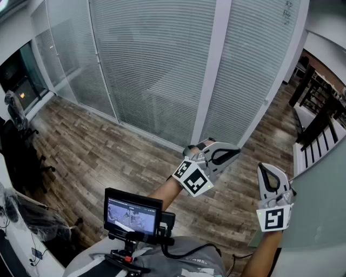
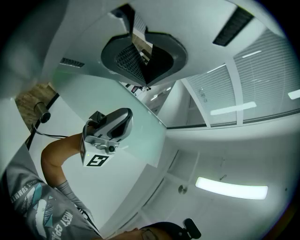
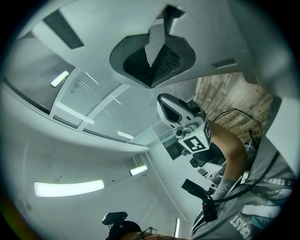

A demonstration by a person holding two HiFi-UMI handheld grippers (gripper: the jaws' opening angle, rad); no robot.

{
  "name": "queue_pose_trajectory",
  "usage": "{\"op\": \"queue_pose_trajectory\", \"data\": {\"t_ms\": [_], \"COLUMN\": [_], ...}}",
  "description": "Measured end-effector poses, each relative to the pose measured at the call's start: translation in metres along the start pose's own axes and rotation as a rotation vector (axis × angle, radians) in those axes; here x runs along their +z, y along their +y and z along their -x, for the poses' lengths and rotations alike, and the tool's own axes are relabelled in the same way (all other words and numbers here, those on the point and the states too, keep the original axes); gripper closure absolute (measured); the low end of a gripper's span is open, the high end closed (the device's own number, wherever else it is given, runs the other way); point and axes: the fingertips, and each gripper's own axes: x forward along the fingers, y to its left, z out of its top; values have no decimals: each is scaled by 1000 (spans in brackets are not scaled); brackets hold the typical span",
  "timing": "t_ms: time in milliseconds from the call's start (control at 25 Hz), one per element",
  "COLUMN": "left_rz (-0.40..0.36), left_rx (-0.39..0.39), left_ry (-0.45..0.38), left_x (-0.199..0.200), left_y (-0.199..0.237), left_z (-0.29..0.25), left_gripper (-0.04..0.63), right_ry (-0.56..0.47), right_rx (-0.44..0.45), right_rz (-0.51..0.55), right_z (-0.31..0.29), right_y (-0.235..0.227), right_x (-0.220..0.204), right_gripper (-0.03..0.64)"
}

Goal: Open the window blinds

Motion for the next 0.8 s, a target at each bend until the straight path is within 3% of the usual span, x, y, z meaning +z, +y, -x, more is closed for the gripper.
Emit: {"op": "queue_pose_trajectory", "data": {"t_ms": [800], "left_rz": [34], "left_rx": [-25], "left_ry": [-12], "left_x": [-24], "left_y": [2], "left_z": [20], "left_gripper": [592], "right_ry": [14], "right_rx": [-33], "right_rz": [-54], "right_z": [-21], "right_y": [14], "right_x": [5], "right_gripper": [615]}}
